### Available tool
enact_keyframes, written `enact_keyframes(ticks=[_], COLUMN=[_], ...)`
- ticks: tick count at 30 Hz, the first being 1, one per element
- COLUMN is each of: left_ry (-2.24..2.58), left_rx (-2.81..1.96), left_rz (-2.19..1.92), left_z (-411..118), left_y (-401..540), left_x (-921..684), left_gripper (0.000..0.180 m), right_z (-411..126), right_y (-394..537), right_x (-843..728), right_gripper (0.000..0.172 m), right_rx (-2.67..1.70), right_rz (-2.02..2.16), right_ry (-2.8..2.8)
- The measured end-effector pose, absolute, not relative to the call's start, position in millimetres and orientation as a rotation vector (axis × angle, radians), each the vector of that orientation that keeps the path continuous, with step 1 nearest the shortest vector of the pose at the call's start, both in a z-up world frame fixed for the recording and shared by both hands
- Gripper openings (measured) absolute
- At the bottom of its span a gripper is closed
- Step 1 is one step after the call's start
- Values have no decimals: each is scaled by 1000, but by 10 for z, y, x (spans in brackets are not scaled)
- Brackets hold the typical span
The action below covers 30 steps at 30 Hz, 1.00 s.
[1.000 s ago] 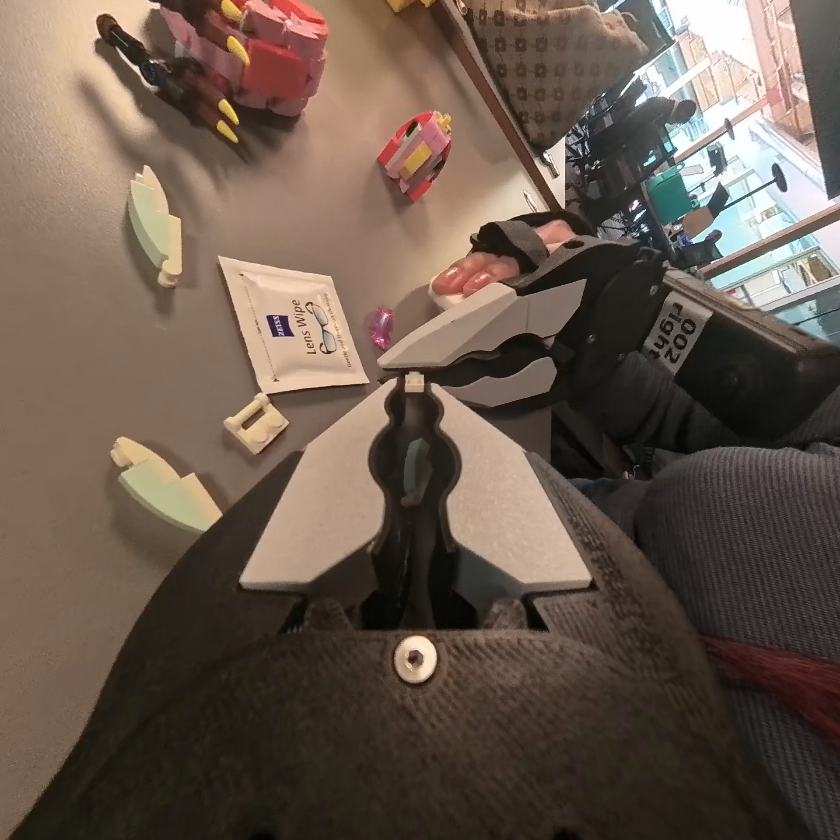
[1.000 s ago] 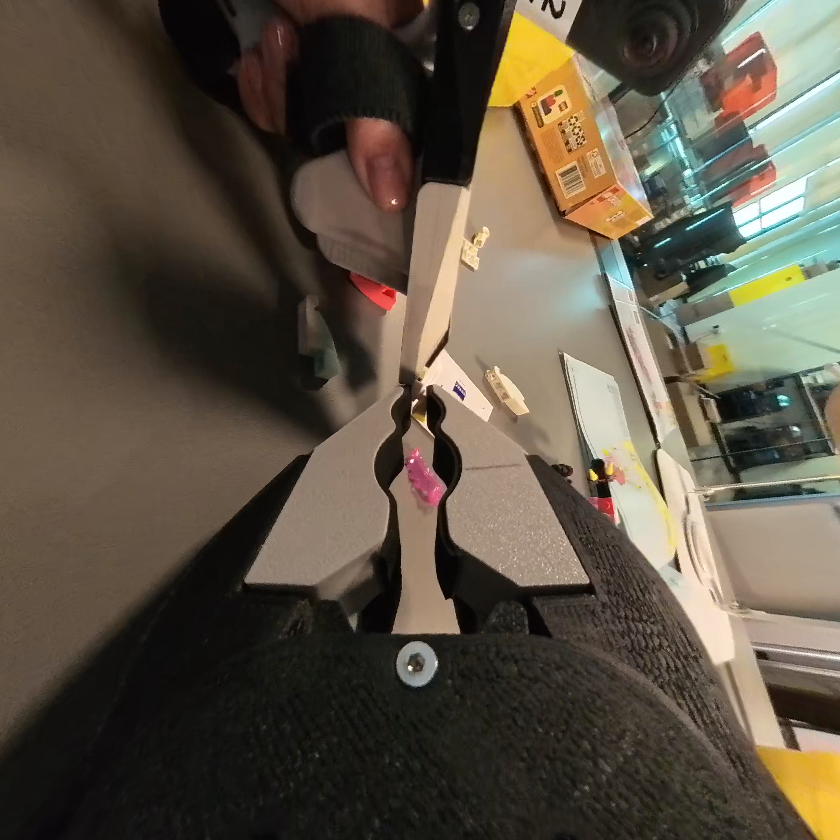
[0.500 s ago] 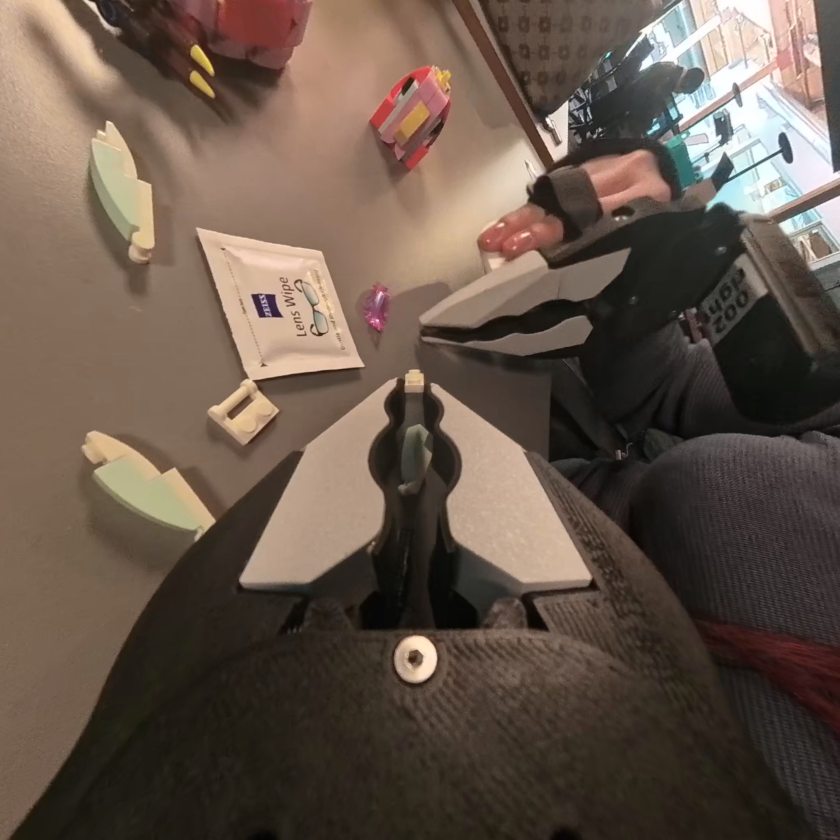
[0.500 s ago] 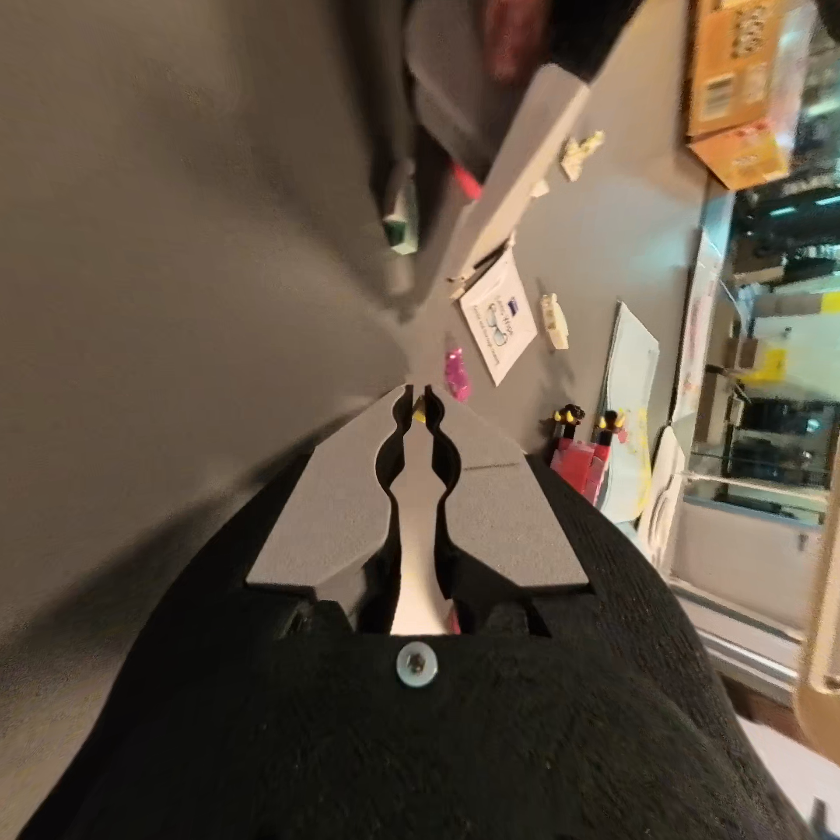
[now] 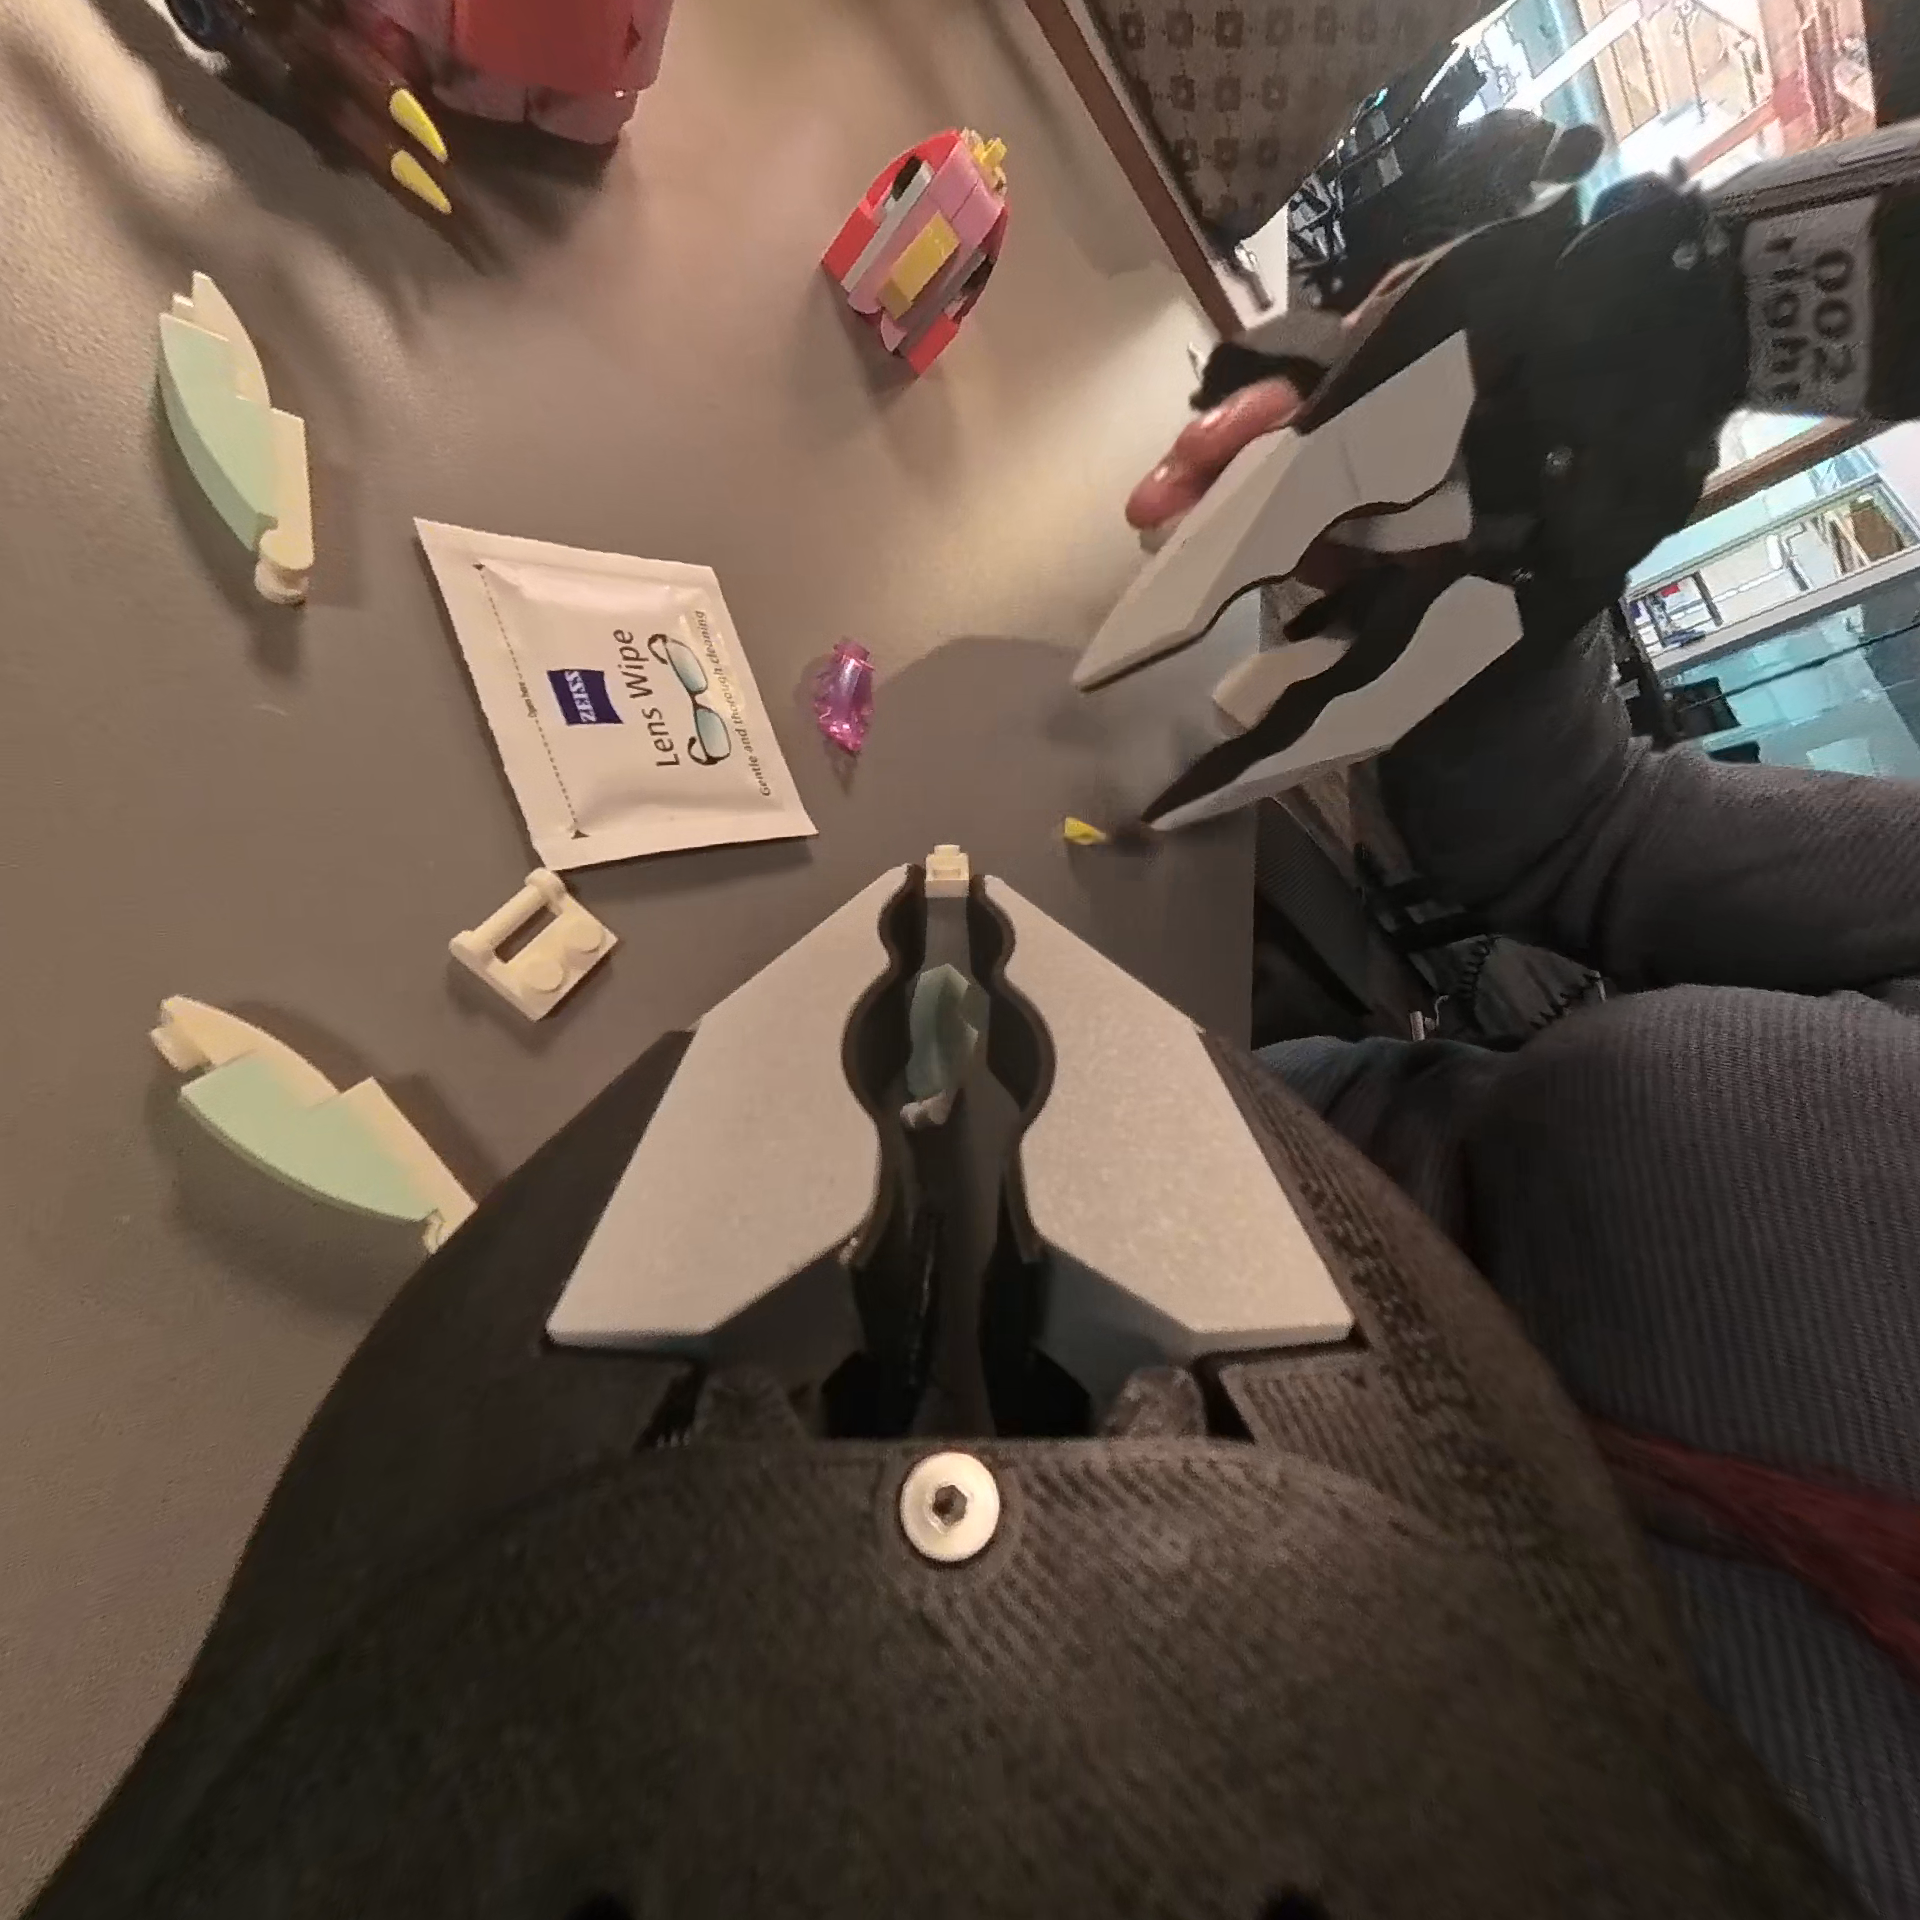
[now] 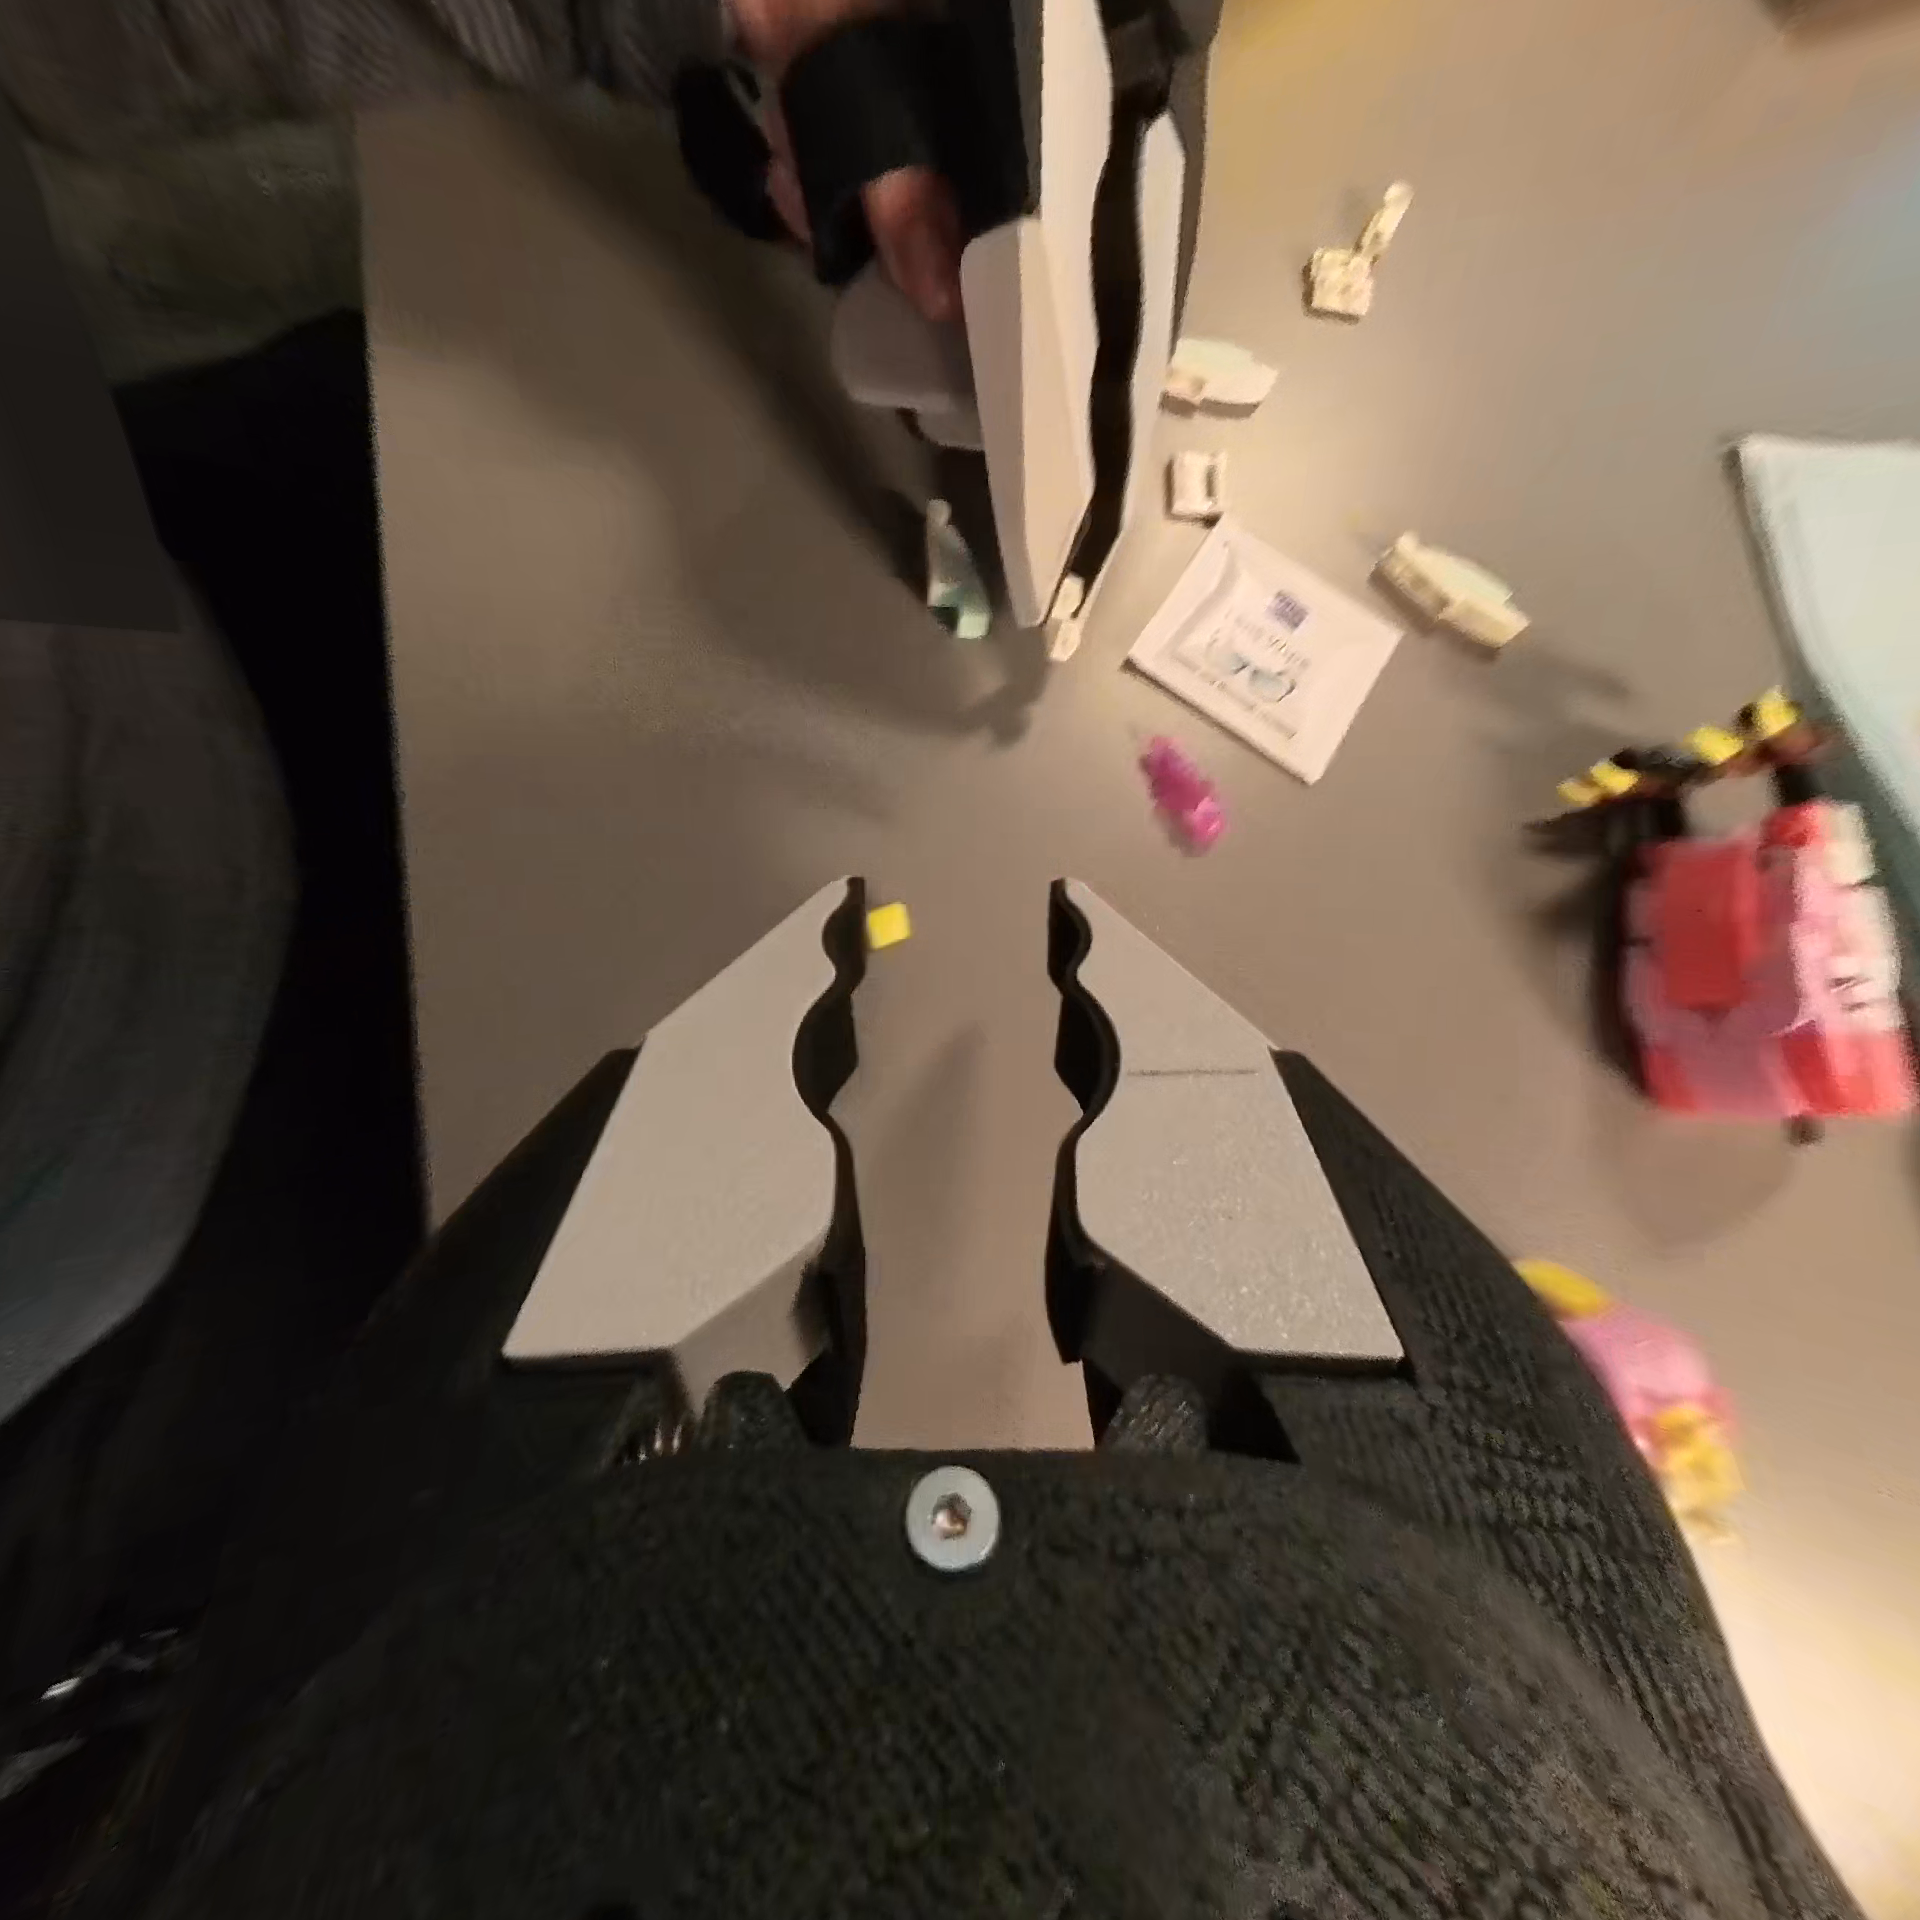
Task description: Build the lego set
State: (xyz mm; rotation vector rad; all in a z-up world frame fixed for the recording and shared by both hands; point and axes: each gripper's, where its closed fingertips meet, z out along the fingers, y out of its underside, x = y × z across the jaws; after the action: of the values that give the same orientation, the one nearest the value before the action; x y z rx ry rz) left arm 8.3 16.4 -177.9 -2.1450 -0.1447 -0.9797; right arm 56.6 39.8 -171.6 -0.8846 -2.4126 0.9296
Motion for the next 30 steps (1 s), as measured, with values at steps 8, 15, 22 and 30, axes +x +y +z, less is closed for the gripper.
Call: enact_keyframes(ticks=[8,15,22,30], left_ry=[-118,-111,-94,-68], left_rx=[-2157,-2154,-2169,-2170], left_rz=[-983,-991,-998,-1004], left_z=[-1788,-1782,-1799,-1792], left_y=[149,145,133,122], left_x=[121,130,158,187], left_gripper=[6,6,6,6], right_z=[-1797,-1919,-1914,-1929], right_y=[387,339,346,346], right_x=[704,767,717,655], right_gripper=[17,12,23,10], right_rx=[-1094,-1087,-853,-761], right_rz=[1075,997,1018,1134], right_ry=[-2216,-2242,-2350,-2458])
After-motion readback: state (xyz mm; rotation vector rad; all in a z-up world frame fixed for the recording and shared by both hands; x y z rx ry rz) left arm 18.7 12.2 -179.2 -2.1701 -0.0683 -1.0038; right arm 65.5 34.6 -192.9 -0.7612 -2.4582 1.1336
